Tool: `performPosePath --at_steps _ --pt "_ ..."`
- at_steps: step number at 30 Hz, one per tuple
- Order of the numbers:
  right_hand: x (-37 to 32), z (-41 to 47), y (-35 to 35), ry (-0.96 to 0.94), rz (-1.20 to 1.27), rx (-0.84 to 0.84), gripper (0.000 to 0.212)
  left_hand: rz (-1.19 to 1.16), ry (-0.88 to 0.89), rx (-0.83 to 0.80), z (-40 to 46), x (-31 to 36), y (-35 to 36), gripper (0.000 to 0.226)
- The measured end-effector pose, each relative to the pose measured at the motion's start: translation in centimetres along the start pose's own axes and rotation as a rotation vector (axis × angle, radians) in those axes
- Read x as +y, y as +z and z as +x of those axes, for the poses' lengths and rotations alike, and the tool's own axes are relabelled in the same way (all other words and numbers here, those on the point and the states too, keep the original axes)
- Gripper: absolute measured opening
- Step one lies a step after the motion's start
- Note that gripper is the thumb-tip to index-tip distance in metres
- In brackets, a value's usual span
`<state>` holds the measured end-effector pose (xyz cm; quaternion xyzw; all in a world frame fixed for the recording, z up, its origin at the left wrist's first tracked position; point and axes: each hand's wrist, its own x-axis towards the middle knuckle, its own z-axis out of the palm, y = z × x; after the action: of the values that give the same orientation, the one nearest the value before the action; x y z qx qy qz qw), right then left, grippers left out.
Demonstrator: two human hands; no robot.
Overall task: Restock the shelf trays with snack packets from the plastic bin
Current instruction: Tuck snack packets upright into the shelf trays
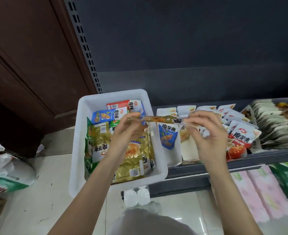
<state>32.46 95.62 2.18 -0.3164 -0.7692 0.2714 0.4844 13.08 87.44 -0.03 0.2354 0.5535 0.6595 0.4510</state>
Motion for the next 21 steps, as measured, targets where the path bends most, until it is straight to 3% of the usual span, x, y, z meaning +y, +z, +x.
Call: performPosePath --at_steps 3,6,8,10,12,14,16,18,21 --pt "1.3 0.2 -2.9 -0.187 -0.168 -0.004 0.016 -0.228 -0.159 -0.203 0.9 0.5 2.1 0.036" --pt "2.5 0.0 -5.1 -0.184 -0.202 0.014 0.015 -0.144 -0.162 -0.216 1.7 0.6 4.1 0.034" --pt "2.8 -0.5 -6.2 -0.036 -0.129 0.022 0.032 0.018 -0.110 -0.223 1.9 0.4 5.6 0.031" --pt "2.6 -0.9 -7.0 0.238 0.051 0.026 0.044 0.103 -0.048 -0.251 2.0 0.0 7.0 0.043" --pt "2.2 -1.1 -7.9 0.509 0.288 0.050 0.047 0.129 0.014 -0.248 1.9 -0.4 8.2 0.044" --pt "2.0 -0.9 -9.0 0.634 0.438 0.037 0.044 0.190 0.068 -0.252 1.8 -1.1 9.4 0.043" --pt "1.9 -0.6 -9.7 0.621 0.408 0.013 0.039 0.334 0.116 -0.264 1.9 -2.1 10.1 0.041" --pt "2.2 -0.1 -10.0 0.519 0.167 0.019 0.032 0.563 0.215 -0.282 2.1 -3.5 10.4 0.034" --pt "3.0 1.2 -9.4 0.270 -0.181 -0.049 0.023 0.991 0.499 -0.271 2.8 -5.1 10.3 0.018"
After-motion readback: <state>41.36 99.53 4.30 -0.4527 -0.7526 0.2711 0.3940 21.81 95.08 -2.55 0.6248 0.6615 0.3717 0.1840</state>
